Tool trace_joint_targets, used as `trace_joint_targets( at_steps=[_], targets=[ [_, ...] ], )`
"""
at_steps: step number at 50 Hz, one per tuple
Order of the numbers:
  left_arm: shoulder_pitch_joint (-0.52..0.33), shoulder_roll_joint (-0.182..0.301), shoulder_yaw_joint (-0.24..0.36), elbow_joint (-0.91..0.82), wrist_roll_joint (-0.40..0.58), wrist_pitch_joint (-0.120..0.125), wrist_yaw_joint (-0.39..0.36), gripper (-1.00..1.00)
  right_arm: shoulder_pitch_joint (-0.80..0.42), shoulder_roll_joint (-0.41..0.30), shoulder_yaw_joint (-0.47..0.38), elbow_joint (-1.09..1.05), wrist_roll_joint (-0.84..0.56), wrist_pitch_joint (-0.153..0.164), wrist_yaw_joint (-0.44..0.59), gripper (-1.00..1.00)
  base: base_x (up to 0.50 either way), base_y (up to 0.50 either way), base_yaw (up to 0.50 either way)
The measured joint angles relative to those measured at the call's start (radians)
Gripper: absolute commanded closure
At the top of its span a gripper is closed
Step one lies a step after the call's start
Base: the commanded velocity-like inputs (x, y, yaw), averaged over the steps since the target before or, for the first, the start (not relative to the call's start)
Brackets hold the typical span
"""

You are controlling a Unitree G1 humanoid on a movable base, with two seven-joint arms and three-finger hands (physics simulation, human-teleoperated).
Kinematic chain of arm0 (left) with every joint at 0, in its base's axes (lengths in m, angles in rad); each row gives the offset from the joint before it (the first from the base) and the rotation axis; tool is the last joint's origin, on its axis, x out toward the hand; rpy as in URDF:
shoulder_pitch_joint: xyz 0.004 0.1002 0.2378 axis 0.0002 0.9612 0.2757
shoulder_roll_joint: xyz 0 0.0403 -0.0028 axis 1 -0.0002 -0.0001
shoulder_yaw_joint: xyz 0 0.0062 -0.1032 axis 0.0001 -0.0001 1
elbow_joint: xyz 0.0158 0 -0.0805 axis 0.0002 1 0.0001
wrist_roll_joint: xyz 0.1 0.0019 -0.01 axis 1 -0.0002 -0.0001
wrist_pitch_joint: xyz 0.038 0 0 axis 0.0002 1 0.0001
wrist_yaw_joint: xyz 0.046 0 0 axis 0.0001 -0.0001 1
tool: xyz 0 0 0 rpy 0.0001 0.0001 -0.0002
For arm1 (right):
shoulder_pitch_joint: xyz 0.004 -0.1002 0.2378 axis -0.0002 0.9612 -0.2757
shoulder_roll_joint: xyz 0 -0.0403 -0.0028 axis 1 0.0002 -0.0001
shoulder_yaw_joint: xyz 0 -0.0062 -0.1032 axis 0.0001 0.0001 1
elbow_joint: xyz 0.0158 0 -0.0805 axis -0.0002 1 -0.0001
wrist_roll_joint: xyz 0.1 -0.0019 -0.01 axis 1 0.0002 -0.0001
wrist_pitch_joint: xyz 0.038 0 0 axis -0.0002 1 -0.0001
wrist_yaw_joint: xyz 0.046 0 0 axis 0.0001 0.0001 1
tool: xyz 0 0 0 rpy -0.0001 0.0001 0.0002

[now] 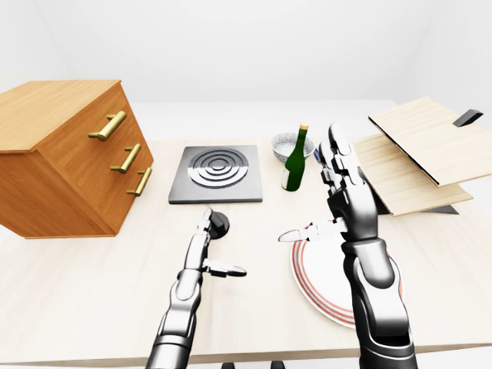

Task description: Turn on the stove.

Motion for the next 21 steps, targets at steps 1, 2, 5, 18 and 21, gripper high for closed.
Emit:
trace_joint_targets(
  at_steps=[1,2,5,18,21],
  targets=[
    [0.002,-0.001,-0.002,-0.001,0.003,0.0,0.002,-1.0,0.0,0.0,0.0,0.0,0.0,0.0,0.0,-1.0,0.0,0.0,0.0],
    [0.004,-0.003,-0.005,-0.003,0.006,0.0,0.005,-1.0,0.0,0.0,-0.001,-0.001,0.0,0.0,0.0,-1.0,0.0,0.0,0.0],
    [0.013,-0.009,-0.016,-0.01,0.016,0.0,0.009,-1.0,0.0,0.0,-0.001,-0.002,0.001,0.0,0.0,-1.0,0.0,0.0,0.0],
    [0.064,-0.038,-0.086,-0.052,0.038,0.0,-0.02,-1.0,0.002,0.0,-0.001,-0.003,0.007,0.0,-0.002,-1.0,0.0,0.0,0.0],
    [0.076,-0.042,-0.099,-0.071,0.041,0.0,-0.025,-1.0,0.002,0.0,-0.001,-0.003,0.008,0.0,-0.002,-1.0,0.0,0.0,0.0]
  ],
)
